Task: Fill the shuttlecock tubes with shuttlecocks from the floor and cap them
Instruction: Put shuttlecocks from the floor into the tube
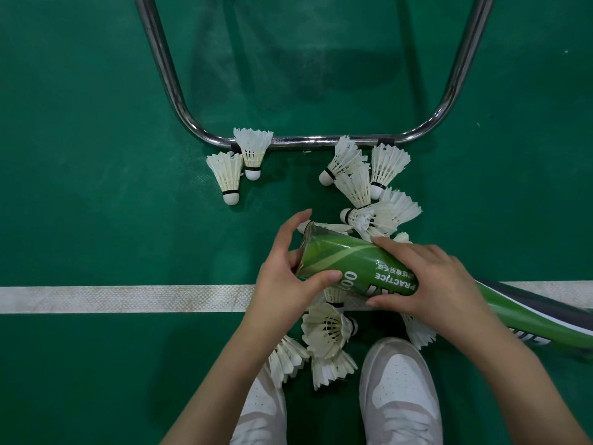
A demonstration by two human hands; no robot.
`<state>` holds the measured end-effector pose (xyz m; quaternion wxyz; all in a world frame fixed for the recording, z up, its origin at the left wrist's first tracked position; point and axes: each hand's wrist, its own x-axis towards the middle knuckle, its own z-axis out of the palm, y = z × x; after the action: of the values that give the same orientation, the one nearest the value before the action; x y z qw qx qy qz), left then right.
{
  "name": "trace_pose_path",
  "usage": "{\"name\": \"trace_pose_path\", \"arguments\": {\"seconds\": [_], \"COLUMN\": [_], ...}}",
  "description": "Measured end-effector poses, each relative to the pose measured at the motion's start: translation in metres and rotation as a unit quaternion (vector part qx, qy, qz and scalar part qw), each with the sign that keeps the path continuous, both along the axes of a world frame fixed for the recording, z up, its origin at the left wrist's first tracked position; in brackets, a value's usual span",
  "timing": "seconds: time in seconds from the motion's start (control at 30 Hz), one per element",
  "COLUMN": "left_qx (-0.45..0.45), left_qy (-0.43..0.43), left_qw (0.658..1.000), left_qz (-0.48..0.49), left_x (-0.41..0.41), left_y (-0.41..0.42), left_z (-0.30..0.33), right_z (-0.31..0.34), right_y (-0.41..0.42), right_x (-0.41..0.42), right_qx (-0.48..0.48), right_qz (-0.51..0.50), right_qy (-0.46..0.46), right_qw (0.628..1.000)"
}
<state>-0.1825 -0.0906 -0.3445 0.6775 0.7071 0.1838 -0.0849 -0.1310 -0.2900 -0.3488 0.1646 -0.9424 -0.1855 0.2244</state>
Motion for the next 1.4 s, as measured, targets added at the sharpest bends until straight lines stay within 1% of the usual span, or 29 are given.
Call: {"name": "trace_pose_path", "arguments": {"seconds": [0.13,0.33,0.53,0.8,0.97,1.13,1.27,1.4], "left_qx": [0.004,-0.020,0.000,-0.009,0.064,0.090,0.078,0.079], "left_qy": [0.005,-0.002,-0.010,-0.005,-0.012,-0.036,-0.019,-0.018], "left_qw": [1.000,0.998,0.994,0.999,0.998,0.995,0.997,0.995], "left_qz": [-0.023,-0.054,-0.107,-0.051,-0.022,0.020,0.004,-0.061], "left_x": [0.001,0.002,0.004,-0.005,-0.014,-0.026,-0.036,-0.045], "left_y": [0.004,0.005,0.009,0.007,0.015,0.020,0.019,0.009], "left_z": [-0.002,-0.004,-0.005,-0.009,-0.012,-0.013,-0.012,-0.009], "right_z": [-0.001,-0.001,-0.003,-0.002,0.001,0.002,0.000,-0.002], "right_y": [0.000,0.000,0.001,0.001,-0.003,-0.010,-0.012,-0.013], "right_x": [-0.001,-0.002,-0.003,-0.002,0.000,0.003,0.004,0.003], "right_qx": [0.004,0.004,0.009,0.009,0.008,0.008,0.015,0.014], "right_qz": [0.000,0.004,0.010,0.008,-0.003,-0.019,-0.032,-0.030], "right_qy": [-0.003,-0.002,-0.009,-0.006,0.002,0.004,-0.004,-0.009], "right_qw": [1.000,1.000,1.000,1.000,1.000,1.000,0.999,0.999]}}
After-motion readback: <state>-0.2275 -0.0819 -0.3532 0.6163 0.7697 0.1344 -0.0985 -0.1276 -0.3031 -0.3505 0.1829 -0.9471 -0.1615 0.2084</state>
